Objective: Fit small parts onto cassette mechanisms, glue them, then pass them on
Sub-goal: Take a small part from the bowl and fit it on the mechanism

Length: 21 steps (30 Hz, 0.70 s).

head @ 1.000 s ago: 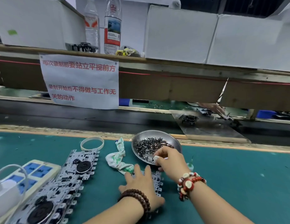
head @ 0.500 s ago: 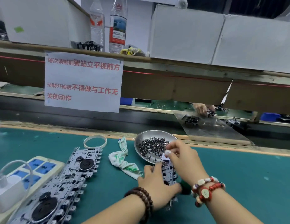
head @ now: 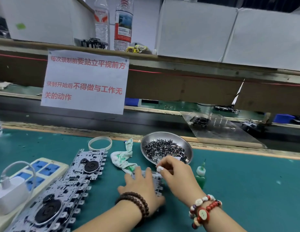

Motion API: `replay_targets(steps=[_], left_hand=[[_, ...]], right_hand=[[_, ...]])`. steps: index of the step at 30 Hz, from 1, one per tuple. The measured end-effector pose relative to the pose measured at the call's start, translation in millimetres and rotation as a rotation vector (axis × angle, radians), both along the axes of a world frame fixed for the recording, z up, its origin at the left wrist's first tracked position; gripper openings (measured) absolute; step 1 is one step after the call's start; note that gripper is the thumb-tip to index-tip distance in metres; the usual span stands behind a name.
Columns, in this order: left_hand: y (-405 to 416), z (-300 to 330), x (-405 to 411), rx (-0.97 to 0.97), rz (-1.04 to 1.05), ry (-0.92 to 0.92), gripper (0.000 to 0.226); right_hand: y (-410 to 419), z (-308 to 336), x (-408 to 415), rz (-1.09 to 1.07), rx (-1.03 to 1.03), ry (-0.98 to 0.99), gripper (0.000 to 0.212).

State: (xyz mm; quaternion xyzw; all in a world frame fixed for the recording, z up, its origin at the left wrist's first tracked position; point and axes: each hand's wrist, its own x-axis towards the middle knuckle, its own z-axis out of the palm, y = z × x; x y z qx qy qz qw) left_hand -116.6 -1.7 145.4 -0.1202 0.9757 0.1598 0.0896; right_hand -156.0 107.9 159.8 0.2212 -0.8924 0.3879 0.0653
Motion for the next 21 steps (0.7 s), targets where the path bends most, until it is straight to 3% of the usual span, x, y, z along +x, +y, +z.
replay_targets(steps=[4,9,14,17,21], left_hand=[[-24.7,1.6,-3.3,-0.055,0.094,-0.013,0.091],[-25.5,8.6,-2.2,-0.033,-0.014,-0.073,0.099],[-19.5,7.7,8.3,0.171,-0.153,0.030,0.073],[-22.8,-2.0,20.2,0.110,-0.195,0.118,0.062],[-30.1,3.2,8.4,0.059,-0.104,0.281,0.048]], right_hand=[[-6.4,-10.8,2.8,0.031,-0.012,-0.055,0.024],[-7.9,-18.4,0.2,-0.014,-0.085,-0.116,0.026],[1.8,-27.3,-3.8,-0.131,-0.217,-0.145,0.019],[6.5,-35.1,-1.9,-0.187,-0.278,-0.124,0.019],[8.9,-38.5,-4.3,-0.218,-0.274,-0.098,0.020]])
